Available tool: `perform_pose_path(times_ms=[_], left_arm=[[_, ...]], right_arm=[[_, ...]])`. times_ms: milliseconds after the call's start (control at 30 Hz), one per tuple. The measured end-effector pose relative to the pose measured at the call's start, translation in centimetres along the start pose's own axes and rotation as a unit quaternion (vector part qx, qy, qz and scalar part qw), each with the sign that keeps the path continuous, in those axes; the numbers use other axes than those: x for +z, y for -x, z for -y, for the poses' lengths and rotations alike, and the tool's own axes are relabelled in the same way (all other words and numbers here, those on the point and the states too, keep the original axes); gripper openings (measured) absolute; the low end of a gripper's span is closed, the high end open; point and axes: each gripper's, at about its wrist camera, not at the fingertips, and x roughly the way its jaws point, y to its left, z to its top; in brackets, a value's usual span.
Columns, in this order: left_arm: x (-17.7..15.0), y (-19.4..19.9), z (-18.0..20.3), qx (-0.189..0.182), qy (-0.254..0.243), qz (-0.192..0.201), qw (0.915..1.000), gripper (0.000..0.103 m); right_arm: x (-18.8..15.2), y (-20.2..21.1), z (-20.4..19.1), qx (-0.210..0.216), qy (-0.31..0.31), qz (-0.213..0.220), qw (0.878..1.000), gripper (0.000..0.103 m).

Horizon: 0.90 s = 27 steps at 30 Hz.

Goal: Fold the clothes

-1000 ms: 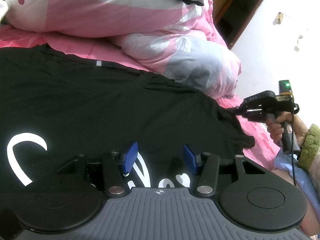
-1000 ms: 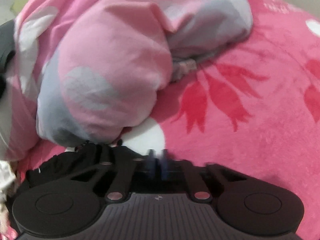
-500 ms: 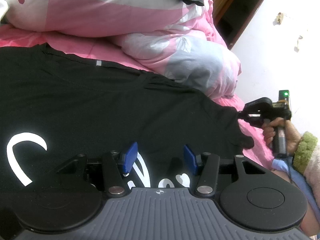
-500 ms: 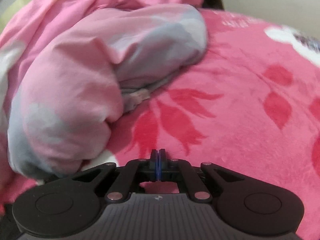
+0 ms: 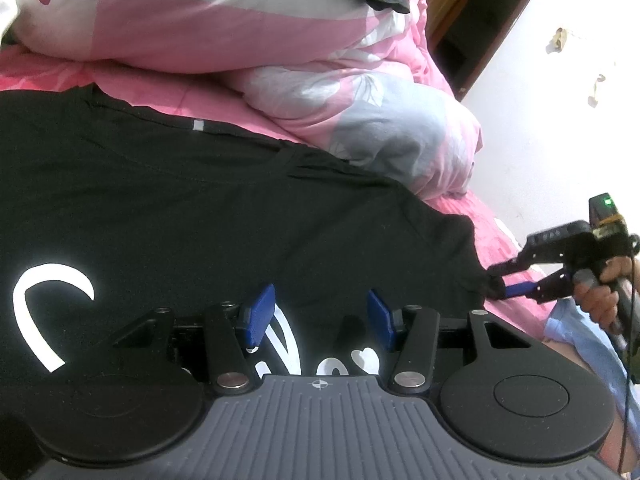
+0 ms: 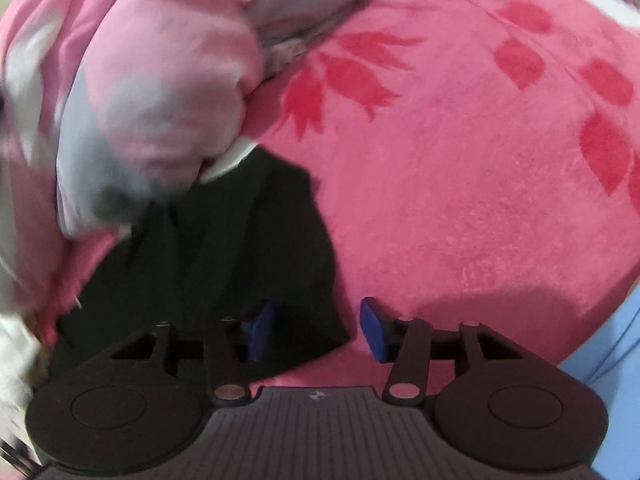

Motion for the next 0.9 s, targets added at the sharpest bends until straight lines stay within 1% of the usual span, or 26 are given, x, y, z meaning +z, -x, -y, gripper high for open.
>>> perform_pose_path(times_ms=[33,67,100,200,233,300,333,400,433,467,500,567,600,633,667,700,733,767,800,833,867,900], left_arm=[[0.0,0.0,0.0,0.0,0.001,0.0,1.0,0.051],[0.0,0.0,0.0,-0.001,0.001,0.0,1.0,0.051],[0.0,0.0,-0.1,-0.001,0.002,0.0,1.0,0.051],[0.0,0.0,-0.1,-0.003,0.003,0.0,1.0,0.051],[0.0,-0.1,-0.1,-0.003,0.004,0.001,1.0,0.051],[-0.1,-0.1,-0.1,-0.003,0.005,0.001,1.0,0.051],[-0.1,-0.1,-0.2,-0.004,0.005,0.001,1.0,0.051],[-0.1,-0.1,-0.2,-0.005,0.006,0.001,1.0,0.051],[-0.1,-0.1,-0.2,-0.005,0.006,0.001,1.0,0.051],[-0.1,-0.1,-0.2,-0.005,0.007,0.001,1.0,0.051],[-0.1,-0.1,-0.3,-0.006,0.007,0.001,1.0,0.051],[-0.1,-0.1,-0.3,-0.006,0.008,0.001,1.0,0.051],[-0.1,-0.1,-0.3,-0.006,0.008,0.001,0.9999,0.051],[-0.1,-0.1,-0.3,-0.006,0.008,0.001,0.9999,0.051],[-0.1,-0.1,-0.3,-0.007,0.009,0.001,0.9999,0.051],[0.0,-0.1,-0.3,-0.007,0.009,0.001,0.9999,0.051],[0.0,-0.1,-0.3,-0.007,0.009,0.001,0.9999,0.051],[0.0,-0.1,-0.3,-0.007,0.009,0.001,0.9999,0.051],[0.0,0.0,-0.4,-0.007,0.009,0.001,0.9999,0.052],[0.0,-0.1,-0.3,-0.007,0.009,0.0,0.9999,0.052],[0.0,-0.1,-0.3,-0.007,0.008,0.0,0.9999,0.052],[0.0,-0.1,-0.3,-0.007,0.008,0.0,0.9999,0.052]], right_arm=[[-0.3,0.0,-0.4,-0.004,0.018,0.003,1.0,0.014],[-0.6,0.1,-0.8,-0.008,0.034,0.007,0.999,0.006],[-0.8,0.4,-1.0,-0.009,0.035,0.019,0.999,0.005],[-1.1,2.4,-2.7,-0.024,0.061,0.082,0.994,0.004],[-1.4,3.0,-4.3,-0.031,0.093,0.103,0.99,0.004],[-2.0,4.2,-7.5,-0.044,0.156,0.144,0.976,0.004],[-2.4,4.8,-9.2,-0.05,0.189,0.164,0.967,0.004],[-4.2,5.2,-13.9,-0.052,0.288,0.189,0.938,0.004],[-5.3,5.1,-16.1,-0.052,0.336,0.196,0.92,0.004],[-7.0,4.8,-18.4,-0.045,0.397,0.193,0.896,0.004],[-8.4,4.1,-19.6,-0.034,0.435,0.18,0.882,0.005],[-11.3,2.9,-21.9,-0.011,0.506,0.151,0.849,0.007],[-12.0,2.6,-22.1,-0.005,0.512,0.144,0.847,0.01],[-12.6,2.3,-22.3,0.002,0.516,0.137,0.845,0.02],[-12.5,2.5,-21.8,0.012,0.492,0.149,0.858,0.031],[-11.7,3.1,-20.4,0.04,0.442,0.172,0.879,0.034],[-10.9,3.7,-19.1,0.067,0.39,0.194,0.897,0.035],[-10.1,4.3,-17.7,0.096,0.336,0.215,0.912,0.036],[-9.1,4.6,-15.8,0.136,0.27,0.227,0.926,0.036],[-8.0,4.3,-13.8,0.177,0.203,0.226,0.936,0.036],[-7.2,3.7,-12.3,0.2,0.153,0.226,0.941,0.036],[-6.7,2.7,-11.2,0.209,0.12,0.221,0.945,0.036]])
